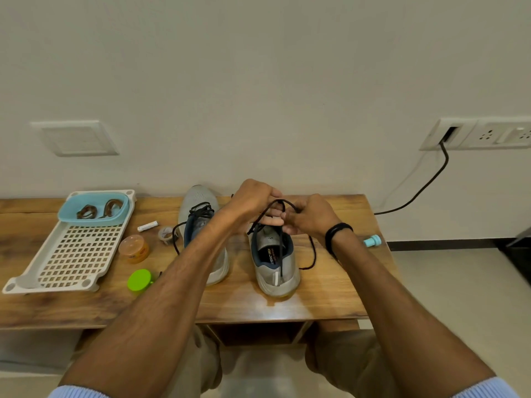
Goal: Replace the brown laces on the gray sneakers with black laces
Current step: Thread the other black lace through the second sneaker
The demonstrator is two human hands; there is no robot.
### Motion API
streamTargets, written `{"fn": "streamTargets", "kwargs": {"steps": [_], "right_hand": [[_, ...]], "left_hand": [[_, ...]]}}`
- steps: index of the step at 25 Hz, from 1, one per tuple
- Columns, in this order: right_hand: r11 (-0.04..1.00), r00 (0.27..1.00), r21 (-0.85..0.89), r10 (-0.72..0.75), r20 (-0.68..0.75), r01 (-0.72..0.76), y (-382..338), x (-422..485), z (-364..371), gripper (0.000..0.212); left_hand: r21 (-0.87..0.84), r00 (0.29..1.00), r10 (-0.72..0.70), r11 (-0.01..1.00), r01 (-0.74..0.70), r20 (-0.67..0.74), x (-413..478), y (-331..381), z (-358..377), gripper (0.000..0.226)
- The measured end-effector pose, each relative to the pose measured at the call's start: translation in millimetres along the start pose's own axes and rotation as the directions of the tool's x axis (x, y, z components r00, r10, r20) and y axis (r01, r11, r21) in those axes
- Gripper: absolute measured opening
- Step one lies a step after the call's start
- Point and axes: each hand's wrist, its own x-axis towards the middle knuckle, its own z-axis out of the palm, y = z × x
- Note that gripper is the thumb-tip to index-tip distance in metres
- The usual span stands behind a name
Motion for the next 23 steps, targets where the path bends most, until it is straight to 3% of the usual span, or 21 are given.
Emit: {"fn": "streamTargets", "kwargs": {"steps": [3,5,7,9,11,13,14,16,18,21,23], "right_hand": [[0.979,0.994,0.203,0.056,-0.094,-0.036,-6.3,0.2,8.8,0.009],[0.919,0.997,0.391,0.07,-0.027,-0.054,-12.4,-2.7,10.9,0.007],[0.888,0.995,0.448,0.096,0.035,-0.102,-17.5,-4.9,7.0,0.008],[0.914,0.991,0.383,0.117,0.06,-0.131,-19.9,-6.1,0.5,0.015],[0.929,0.988,0.34,0.119,0.097,-0.145,-20.2,-5.7,-5.9,0.019],[0.965,0.993,0.236,0.106,0.057,-0.117,-17.1,-2.7,-14.5,0.027],[0.99,0.995,0.105,0.095,-0.039,-0.091,-13.6,1.3,-19.0,0.03],[0.96,0.961,-0.263,0.026,-0.274,-0.101,-2.3,12.5,-24.8,0.038],[0.869,0.927,-0.467,-0.03,-0.374,-0.16,8.9,18.3,-20.7,0.04],[0.816,0.921,-0.543,-0.036,-0.388,-0.197,15.6,22.8,-6.7,0.035],[0.789,0.944,-0.592,-0.053,-0.327,-0.161,15.0,22.0,-5.4,0.032]], "left_hand": [[-0.004,0.999,-0.034,0.999,0.034,-0.012,-4.4,-4.1,0.8,0.021],[-0.012,0.996,-0.084,0.996,0.084,-0.001,-1.5,-8.4,-1.6,0.027],[0.02,0.997,-0.07,0.997,0.07,-0.009,3.8,-9.8,-7.7,0.029],[0.239,0.997,0.07,0.969,-0.061,-0.03,7.5,-9.5,-13.9,0.024],[0.493,0.973,0.228,0.851,-0.181,-0.038,5.1,-9.3,-18.3,0.019],[0.674,0.94,0.319,0.722,-0.158,-0.122,0.3,-8.5,-27.3,0.016],[0.75,0.911,0.344,0.659,-0.06,-0.229,-2.7,-7.9,-35.6,0.017],[0.819,0.836,0.326,0.527,0.226,-0.441,-10.5,-7.0,-54.0,0.019],[0.834,0.834,0.23,0.386,0.395,-0.502,-15.4,-9.4,-60.4,0.017],[0.906,0.91,0.098,0.185,0.381,-0.403,-12.5,-19.7,-51.1,0.026],[0.939,0.942,0.077,0.141,0.314,-0.326,-8.8,-23.5,-48.6,0.026]]}}
